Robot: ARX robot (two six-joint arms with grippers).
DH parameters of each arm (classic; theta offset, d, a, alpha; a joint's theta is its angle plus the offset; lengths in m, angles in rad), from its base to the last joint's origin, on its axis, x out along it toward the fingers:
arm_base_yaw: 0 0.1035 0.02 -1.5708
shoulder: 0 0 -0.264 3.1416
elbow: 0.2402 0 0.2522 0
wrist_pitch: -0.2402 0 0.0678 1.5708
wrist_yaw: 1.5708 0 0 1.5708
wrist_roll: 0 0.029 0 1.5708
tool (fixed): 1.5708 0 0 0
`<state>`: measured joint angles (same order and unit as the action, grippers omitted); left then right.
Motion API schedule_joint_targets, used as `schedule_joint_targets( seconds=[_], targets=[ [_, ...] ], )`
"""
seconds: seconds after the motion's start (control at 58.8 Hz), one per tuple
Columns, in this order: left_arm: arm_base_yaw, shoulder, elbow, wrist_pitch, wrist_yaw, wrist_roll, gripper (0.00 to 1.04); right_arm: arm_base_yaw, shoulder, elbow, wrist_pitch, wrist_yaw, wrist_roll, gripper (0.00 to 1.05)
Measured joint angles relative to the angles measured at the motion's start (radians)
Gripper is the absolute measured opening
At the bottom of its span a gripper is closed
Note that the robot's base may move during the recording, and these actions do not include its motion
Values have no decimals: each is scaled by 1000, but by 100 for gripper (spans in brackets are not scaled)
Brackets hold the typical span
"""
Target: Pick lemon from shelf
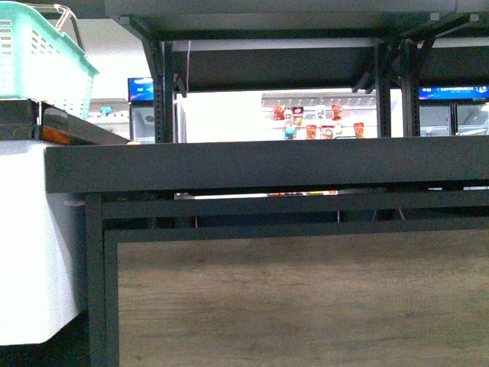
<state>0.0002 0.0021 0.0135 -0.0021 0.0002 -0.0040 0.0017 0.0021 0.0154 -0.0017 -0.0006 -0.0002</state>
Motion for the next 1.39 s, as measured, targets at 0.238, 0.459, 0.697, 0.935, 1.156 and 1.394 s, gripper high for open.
schedule_joint_targets(
  seconds=[0.238,0.459,0.697,0.935,1.156,1.394],
  targets=[
    [0,0,0,0,0,0,97,0,0,0,0,0,0,97],
    [0,0,0,0,0,0,97,0,0,0,0,0,0,97],
    [0,0,0,0,0,0,97,0,0,0,0,0,0,97],
    [0,0,0,0,0,0,97,0,0,0,0,0,0,97],
    [0,0,0,0,0,0,97,0,0,0,0,0,0,97],
    [0,0,0,0,0,0,97,0,0,0,0,0,0,97]
  ],
)
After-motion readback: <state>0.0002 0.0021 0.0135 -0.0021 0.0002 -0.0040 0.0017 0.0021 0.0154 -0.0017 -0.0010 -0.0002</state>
